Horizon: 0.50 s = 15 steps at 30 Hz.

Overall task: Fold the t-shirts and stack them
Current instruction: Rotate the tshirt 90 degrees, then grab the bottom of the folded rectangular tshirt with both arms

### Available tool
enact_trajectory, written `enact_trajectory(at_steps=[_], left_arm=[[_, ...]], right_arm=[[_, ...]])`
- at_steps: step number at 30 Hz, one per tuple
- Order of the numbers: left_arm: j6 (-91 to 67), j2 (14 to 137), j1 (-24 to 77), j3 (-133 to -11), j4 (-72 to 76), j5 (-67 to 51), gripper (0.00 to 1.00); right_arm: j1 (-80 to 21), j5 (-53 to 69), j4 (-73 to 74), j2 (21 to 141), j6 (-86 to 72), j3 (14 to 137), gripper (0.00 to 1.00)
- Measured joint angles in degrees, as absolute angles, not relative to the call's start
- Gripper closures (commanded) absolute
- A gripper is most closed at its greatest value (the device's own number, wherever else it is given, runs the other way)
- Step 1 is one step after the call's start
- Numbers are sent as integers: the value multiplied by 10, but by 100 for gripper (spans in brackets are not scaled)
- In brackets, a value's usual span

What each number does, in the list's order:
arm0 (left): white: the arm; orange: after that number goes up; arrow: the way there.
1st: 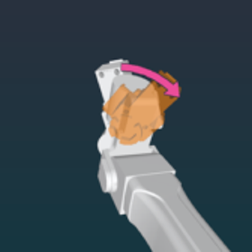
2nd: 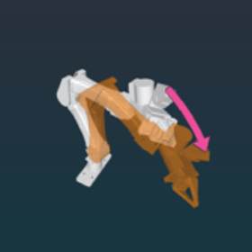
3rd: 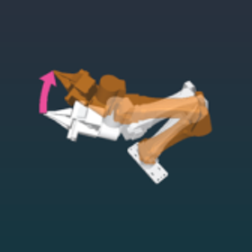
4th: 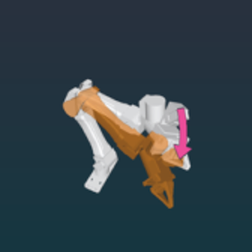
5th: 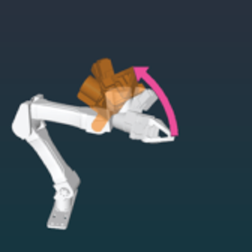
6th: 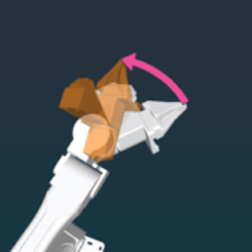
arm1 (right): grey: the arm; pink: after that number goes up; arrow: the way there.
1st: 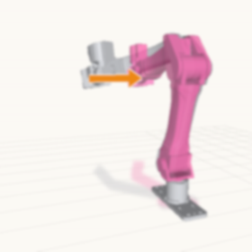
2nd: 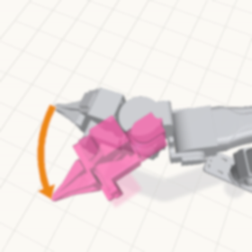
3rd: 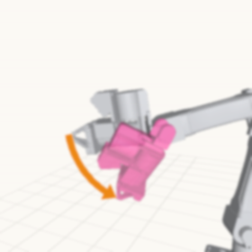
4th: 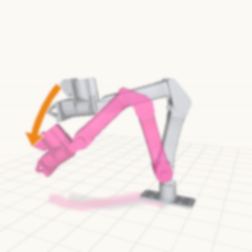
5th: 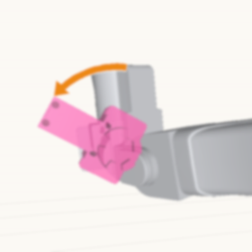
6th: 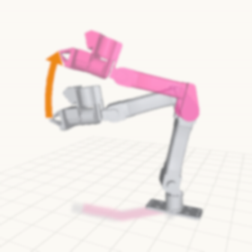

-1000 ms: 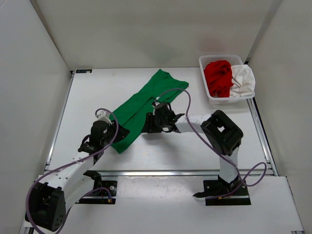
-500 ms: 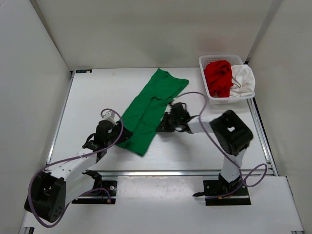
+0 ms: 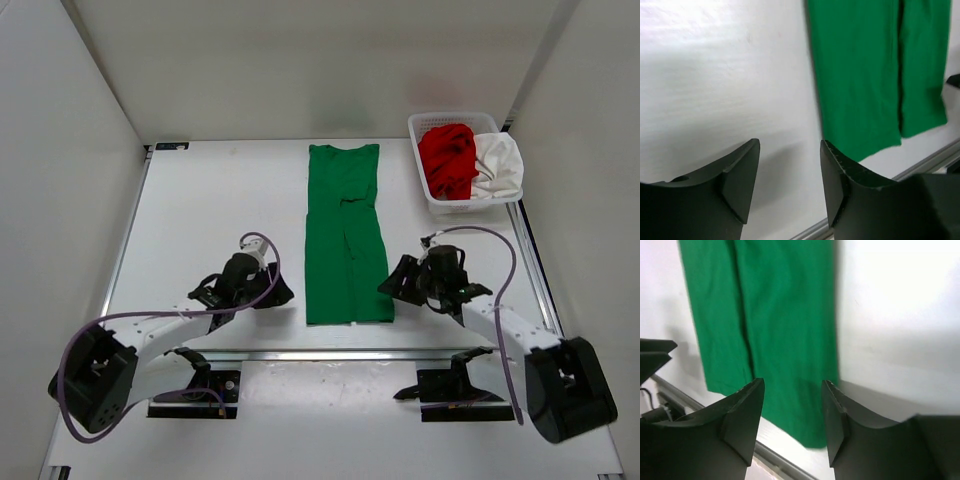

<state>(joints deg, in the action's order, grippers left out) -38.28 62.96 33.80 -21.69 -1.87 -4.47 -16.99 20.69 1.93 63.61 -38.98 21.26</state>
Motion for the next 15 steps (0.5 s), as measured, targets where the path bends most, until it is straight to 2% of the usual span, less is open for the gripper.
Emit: enact_trajectory(at_steps=[4, 9, 11, 13, 15], left_arm=[[-379, 664, 399, -217, -27, -48, 36], [-387, 695, 442, -219, 6, -61, 39], [-390, 704, 448, -219, 22, -65, 38], [-394, 717, 456, -223, 35, -67, 39], [-399, 736, 465, -231, 49, -70, 41]], right_arm=[[-182, 171, 88, 557, -395, 187, 57], [-182, 156, 140, 481, -408, 145, 62], [-182, 164, 139, 469, -416, 126, 69], [-183, 171, 138, 467, -421, 119, 70], [-183, 181, 131, 474, -423, 116, 81]])
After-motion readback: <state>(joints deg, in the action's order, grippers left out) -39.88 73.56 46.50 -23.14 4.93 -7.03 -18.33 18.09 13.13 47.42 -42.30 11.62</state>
